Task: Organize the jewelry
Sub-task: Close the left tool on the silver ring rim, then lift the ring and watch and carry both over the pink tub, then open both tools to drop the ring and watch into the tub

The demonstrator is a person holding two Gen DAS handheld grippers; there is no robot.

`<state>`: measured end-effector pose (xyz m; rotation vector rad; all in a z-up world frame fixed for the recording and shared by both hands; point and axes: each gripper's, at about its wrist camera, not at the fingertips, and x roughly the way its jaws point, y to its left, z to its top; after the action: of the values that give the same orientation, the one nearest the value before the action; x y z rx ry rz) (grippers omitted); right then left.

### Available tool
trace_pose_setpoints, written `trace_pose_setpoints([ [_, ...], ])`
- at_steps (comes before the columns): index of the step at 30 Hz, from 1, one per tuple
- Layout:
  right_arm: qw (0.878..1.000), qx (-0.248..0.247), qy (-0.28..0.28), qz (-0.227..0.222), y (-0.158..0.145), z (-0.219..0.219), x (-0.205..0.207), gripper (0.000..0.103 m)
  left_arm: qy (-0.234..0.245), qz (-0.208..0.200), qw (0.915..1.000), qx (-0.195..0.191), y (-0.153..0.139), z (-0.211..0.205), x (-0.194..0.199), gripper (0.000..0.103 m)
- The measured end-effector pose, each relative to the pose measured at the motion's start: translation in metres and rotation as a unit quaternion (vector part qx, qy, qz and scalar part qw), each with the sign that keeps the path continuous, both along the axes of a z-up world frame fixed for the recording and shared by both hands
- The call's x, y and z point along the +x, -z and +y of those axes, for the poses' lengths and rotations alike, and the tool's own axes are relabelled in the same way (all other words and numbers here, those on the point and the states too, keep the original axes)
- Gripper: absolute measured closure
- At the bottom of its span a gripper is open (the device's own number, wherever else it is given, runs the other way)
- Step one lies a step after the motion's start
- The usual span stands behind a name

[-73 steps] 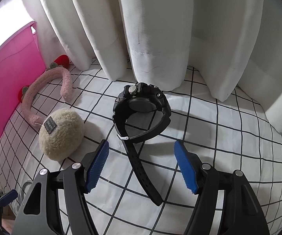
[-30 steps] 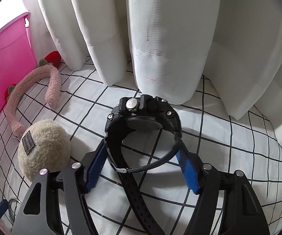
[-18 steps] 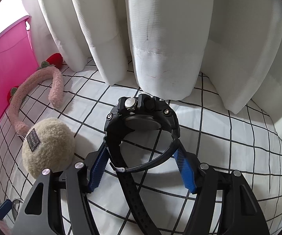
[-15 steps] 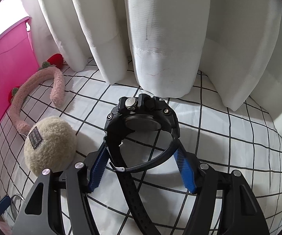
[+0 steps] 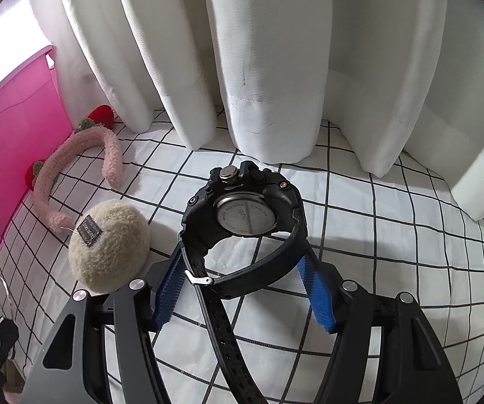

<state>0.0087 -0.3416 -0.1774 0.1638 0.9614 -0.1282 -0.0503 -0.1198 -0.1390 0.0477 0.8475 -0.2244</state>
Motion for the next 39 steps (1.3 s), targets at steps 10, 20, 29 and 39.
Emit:
trace_pose_setpoints([
  [10, 0.999, -0.006, 0.020, -0.027, -0.056, 0.008, -0.025, 0.041, 0.024, -0.054, 0.9982, -0.011, -0.054, 0.019, 0.013, 0.033],
  [20, 0.997, -0.022, 0.022, -0.076, -0.140, 0.041, -0.045, 0.041, 0.045, -0.113, 0.9912, -0.053, -0.133, 0.054, 0.034, 0.033],
  [29, 0.992, -0.011, -0.027, -0.121, -0.192, 0.111, -0.012, 0.041, 0.015, -0.146, 0.9871, -0.064, -0.180, 0.120, 0.071, 0.033],
  [39, 0.982, 0.007, -0.105, -0.159, -0.226, 0.207, 0.043, 0.041, -0.049, -0.162, 0.9853, -0.023, -0.190, 0.209, 0.111, 0.033],
])
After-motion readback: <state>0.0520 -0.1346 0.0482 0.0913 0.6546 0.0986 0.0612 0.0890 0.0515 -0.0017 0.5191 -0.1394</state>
